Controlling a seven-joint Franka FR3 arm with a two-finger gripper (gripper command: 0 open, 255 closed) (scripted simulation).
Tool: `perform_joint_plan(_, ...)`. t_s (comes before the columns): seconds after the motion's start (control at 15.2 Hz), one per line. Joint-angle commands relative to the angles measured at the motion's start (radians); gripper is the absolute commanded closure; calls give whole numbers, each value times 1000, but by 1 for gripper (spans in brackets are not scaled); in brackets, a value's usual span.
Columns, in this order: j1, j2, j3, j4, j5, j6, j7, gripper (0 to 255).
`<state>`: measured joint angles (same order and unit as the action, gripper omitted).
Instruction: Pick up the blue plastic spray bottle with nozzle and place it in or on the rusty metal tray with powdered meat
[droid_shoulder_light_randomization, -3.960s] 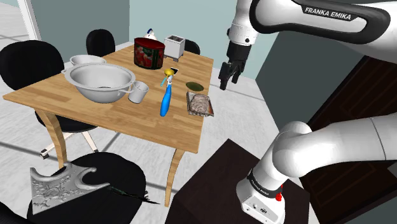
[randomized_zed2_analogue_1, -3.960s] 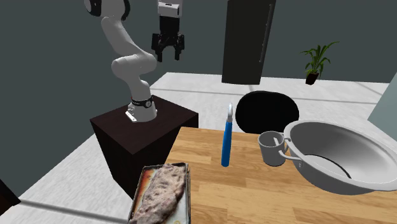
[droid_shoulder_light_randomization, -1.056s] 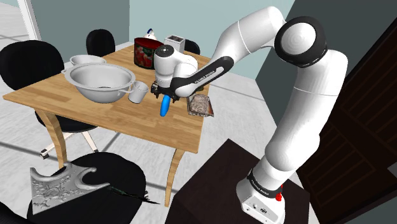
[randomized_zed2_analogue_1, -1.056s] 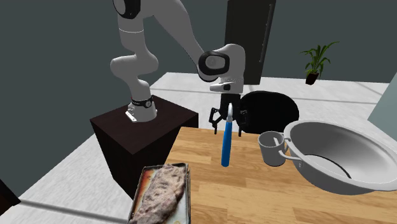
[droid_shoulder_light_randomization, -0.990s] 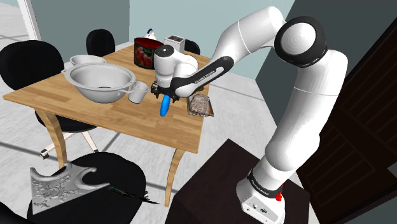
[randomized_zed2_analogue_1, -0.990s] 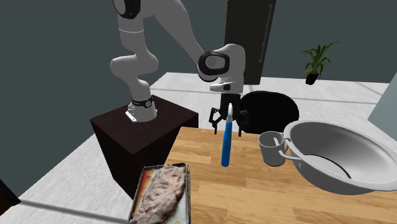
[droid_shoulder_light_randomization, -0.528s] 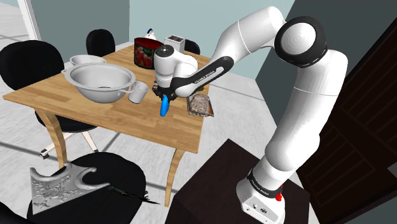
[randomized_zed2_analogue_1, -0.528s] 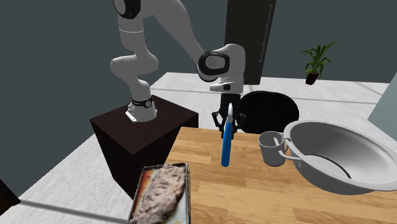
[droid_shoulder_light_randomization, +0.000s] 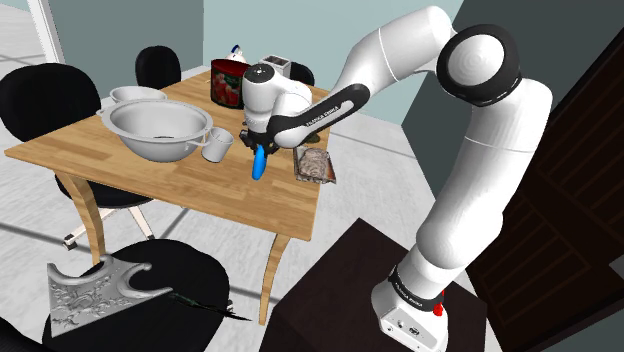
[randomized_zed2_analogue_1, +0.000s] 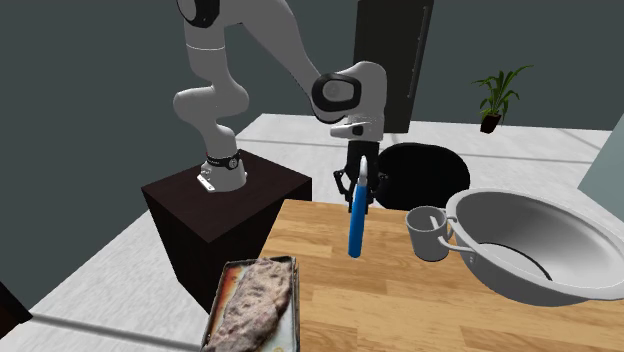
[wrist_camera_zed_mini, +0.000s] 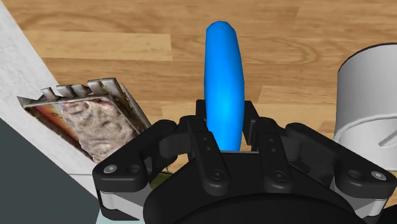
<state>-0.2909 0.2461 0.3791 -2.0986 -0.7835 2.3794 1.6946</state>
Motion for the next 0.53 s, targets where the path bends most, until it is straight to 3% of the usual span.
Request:
perform_joint_plan(0.0, -5, -20, 6, 0, 22, -12, -22, 255)
perform_joint_plan(0.46, -15, -80, 23, 19, 95, -66, -95, 255)
